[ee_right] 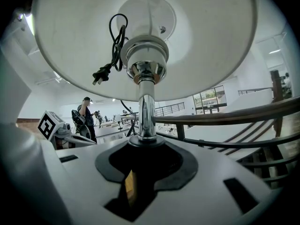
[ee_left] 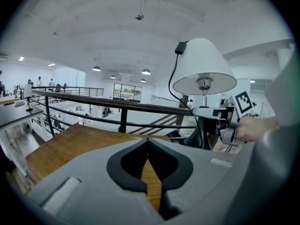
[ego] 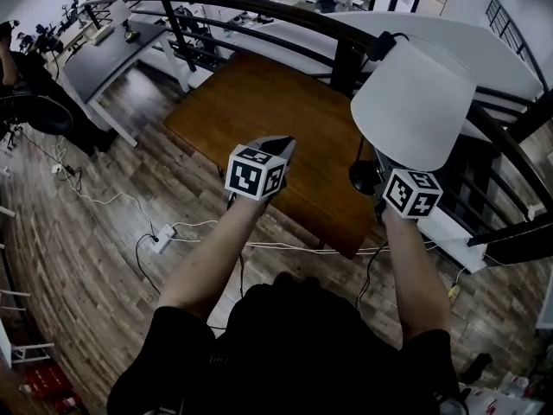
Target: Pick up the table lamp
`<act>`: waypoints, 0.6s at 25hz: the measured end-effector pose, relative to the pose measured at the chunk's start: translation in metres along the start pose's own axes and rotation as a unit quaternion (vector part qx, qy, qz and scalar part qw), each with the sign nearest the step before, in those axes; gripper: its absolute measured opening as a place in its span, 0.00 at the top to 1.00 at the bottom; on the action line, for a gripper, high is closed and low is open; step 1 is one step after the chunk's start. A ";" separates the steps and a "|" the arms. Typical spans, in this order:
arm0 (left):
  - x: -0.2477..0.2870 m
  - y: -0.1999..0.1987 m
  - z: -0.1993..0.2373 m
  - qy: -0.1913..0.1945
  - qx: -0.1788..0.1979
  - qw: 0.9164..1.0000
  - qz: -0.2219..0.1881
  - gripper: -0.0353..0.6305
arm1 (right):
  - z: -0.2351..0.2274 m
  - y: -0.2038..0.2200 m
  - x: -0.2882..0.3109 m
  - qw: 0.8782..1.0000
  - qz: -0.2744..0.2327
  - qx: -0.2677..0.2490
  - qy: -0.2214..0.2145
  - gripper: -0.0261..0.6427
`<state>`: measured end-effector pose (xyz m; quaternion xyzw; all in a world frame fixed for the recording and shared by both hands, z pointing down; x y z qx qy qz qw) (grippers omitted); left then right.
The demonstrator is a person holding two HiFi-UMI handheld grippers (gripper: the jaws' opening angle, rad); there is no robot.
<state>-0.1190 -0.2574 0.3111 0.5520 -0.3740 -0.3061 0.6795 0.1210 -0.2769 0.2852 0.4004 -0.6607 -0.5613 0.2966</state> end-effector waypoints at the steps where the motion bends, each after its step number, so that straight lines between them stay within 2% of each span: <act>1: 0.000 0.000 0.000 0.001 0.001 1.000 0.000 0.94 | 0.000 0.001 0.000 1.000 0.001 0.002 0.000 0.77; 15: -0.002 0.003 -0.003 0.002 0.002 1.000 0.003 0.94 | -0.002 0.011 -0.002 1.000 0.009 0.012 -0.001 0.77</act>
Point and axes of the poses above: the fingertips, and each gripper's own axes: x forward along the fingers, z to its left, y out of its underside, the point moved 5 cm from there along -x, backward along the fingers, and after that the axes turned 13 degrees about -z, right-handed, at the moved point
